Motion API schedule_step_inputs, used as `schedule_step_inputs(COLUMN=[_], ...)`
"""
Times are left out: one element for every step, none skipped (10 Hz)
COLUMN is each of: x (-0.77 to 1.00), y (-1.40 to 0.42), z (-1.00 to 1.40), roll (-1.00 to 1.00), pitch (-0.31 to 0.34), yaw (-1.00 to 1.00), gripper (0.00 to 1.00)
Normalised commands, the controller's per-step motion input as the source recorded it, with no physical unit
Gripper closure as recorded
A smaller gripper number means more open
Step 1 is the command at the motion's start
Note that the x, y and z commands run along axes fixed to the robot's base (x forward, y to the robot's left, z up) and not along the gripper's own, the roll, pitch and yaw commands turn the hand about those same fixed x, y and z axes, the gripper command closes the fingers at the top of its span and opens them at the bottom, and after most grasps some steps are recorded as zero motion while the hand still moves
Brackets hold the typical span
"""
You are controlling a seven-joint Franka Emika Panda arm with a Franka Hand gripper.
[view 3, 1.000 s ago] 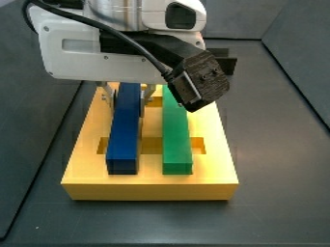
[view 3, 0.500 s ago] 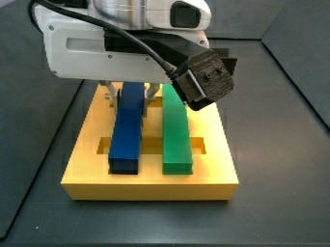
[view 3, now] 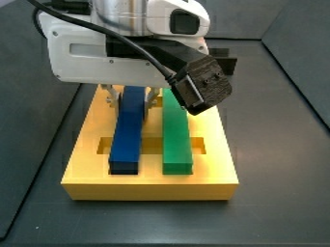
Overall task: Pick up the blue object. Move up. Move to above the board. Insert the blue object.
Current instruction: Insert the blue object.
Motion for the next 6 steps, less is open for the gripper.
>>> schedule_step_inputs(x=[-0.07,-0.15,-0.09,-0.01,-0.02,0.00], y=[0.00,0.00,0.00,0.00,0.00,0.00], z=[-0.41,-0.41,-0.24,-0.03,0.00,0.00], roll=[-0.09,-0.08,-0.02,-0.01,0.00,0.00], pitch=[-0.256,-0.270,-0.160,0.000,0.000,0.000], yaw=[0.00,0.00,0.00,0.00,0.00,0.00], gripper=[1.00,1.00,1.00,1.00,1.00,1.00])
